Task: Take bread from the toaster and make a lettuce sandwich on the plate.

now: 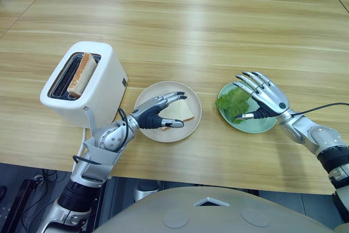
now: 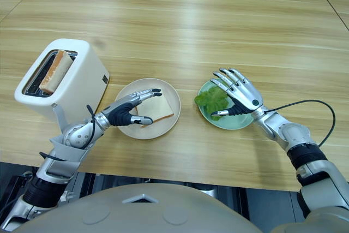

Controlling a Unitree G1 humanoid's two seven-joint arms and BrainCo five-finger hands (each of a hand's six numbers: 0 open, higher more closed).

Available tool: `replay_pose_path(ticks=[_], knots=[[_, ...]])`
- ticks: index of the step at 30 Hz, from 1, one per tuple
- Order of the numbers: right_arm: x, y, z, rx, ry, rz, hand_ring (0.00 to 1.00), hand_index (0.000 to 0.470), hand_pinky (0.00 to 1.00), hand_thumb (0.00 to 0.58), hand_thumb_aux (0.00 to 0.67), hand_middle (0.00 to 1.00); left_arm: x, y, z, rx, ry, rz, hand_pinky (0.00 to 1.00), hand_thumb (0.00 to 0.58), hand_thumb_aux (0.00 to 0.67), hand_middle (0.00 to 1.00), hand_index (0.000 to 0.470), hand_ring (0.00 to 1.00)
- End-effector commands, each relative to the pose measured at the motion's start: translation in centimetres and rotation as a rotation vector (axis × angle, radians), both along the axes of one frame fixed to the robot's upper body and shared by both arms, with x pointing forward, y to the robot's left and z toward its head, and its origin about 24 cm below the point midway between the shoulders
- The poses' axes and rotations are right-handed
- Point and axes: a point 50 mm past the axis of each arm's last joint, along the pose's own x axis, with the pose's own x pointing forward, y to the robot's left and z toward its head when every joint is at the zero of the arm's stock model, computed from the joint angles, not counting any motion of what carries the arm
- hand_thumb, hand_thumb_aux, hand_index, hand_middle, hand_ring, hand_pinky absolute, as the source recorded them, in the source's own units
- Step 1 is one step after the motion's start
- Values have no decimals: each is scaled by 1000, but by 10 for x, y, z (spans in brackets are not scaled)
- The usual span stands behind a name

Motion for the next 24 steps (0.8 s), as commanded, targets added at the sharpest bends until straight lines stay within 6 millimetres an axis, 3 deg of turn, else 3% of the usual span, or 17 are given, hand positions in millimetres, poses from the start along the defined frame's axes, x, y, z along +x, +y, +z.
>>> replay_pose_path(ticks=[1, 8, 24], knots=[[-2, 0, -7, -7, 22, 8, 0, 0, 0, 0, 0, 0, 0, 3, -5, 15, 21, 6, 0, 0, 0, 0, 0, 0], [-2, 2, -13, -12, 36, 14, 0, 0, 0, 0, 0, 0, 0, 2, -7, 17, 24, 2, 0, 0, 0, 0, 0, 0], [15, -28, -21, -116, 65, -90, 0, 0, 0, 0, 0, 0, -4, 4, -12, 17, 39, 8, 0, 0, 0, 0, 0, 0]])
